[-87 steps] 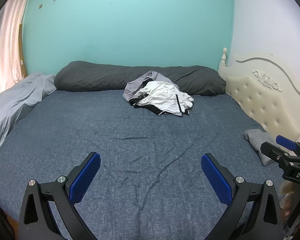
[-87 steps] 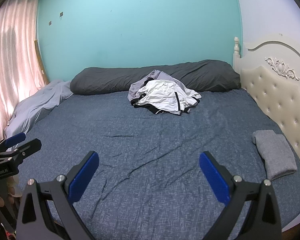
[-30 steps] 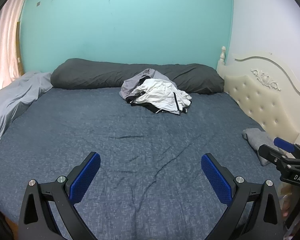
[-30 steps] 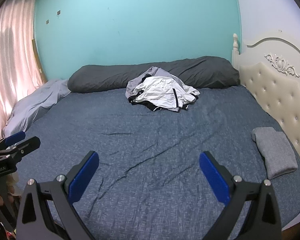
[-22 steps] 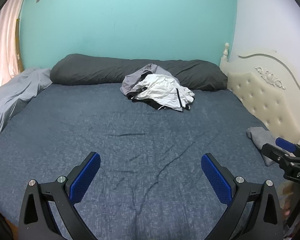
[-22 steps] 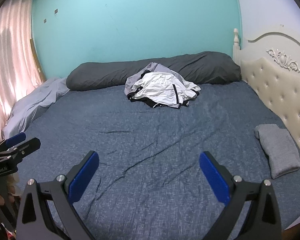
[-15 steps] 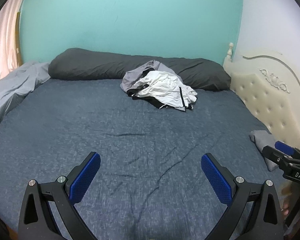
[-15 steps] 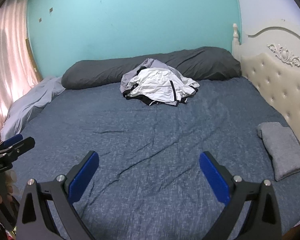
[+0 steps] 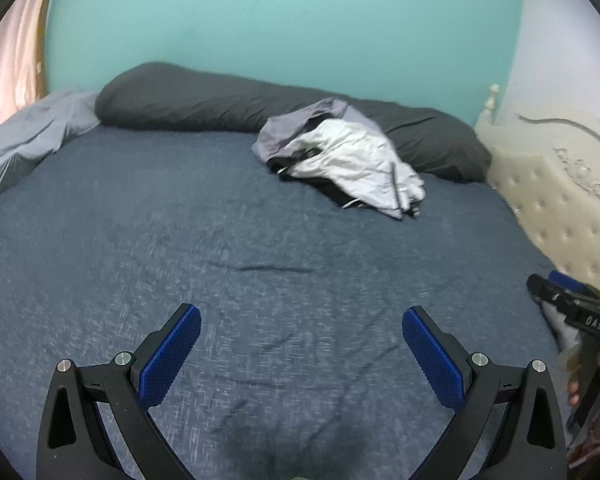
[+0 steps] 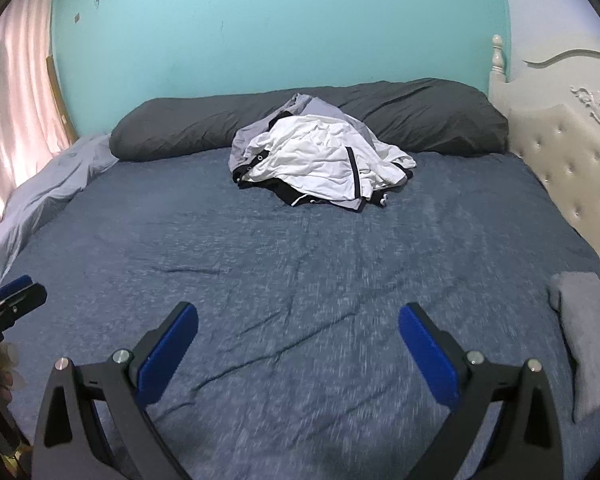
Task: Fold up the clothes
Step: 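Move the right tool to the clothes pile and close it on the white garment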
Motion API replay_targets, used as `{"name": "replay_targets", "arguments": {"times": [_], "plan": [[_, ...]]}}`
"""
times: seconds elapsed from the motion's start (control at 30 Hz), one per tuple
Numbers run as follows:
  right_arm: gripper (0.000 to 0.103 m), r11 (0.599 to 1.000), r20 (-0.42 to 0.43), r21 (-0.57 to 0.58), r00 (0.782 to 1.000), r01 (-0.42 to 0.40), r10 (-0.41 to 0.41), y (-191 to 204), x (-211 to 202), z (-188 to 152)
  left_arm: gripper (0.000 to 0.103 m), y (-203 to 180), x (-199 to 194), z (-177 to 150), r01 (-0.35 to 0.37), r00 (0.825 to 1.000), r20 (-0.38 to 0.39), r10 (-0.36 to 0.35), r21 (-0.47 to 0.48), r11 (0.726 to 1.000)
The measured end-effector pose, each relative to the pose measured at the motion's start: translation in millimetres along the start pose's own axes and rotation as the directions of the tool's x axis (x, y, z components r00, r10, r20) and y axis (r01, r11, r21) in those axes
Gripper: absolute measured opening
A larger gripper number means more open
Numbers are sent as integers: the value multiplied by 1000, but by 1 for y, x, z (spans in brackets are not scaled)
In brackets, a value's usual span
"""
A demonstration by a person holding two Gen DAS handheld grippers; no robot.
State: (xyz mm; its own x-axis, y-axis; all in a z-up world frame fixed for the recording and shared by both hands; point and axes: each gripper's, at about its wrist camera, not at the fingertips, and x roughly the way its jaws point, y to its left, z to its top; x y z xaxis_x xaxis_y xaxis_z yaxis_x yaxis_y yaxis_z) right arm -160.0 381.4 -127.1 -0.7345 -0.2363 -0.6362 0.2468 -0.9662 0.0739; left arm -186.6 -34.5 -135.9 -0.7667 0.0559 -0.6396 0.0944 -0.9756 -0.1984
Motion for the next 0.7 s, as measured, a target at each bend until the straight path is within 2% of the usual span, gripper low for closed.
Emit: {"name": "replay_targets", "arguments": {"times": [0.23, 0.37, 0.57, 0.7], "plan": [[101, 999, -32, -52, 999, 16, -18, -18, 73, 17, 103, 29, 53, -13, -20, 1000, -4, 20, -52, 998], [101, 1000, -75, -13, 997, -8, 7, -29, 123, 24, 103, 48, 81, -24, -22, 1000, -12, 21, -104, 994], [101, 999, -110, -30, 994, 20, -23, -43, 183, 39, 103, 56, 99, -35, -26, 1000, 1, 27, -90, 996], [101, 999, -107, -36, 993, 41, -44, -56, 217, 53, 103, 68, 111, -41, -27, 1000, -9, 26, -135, 990]]}}
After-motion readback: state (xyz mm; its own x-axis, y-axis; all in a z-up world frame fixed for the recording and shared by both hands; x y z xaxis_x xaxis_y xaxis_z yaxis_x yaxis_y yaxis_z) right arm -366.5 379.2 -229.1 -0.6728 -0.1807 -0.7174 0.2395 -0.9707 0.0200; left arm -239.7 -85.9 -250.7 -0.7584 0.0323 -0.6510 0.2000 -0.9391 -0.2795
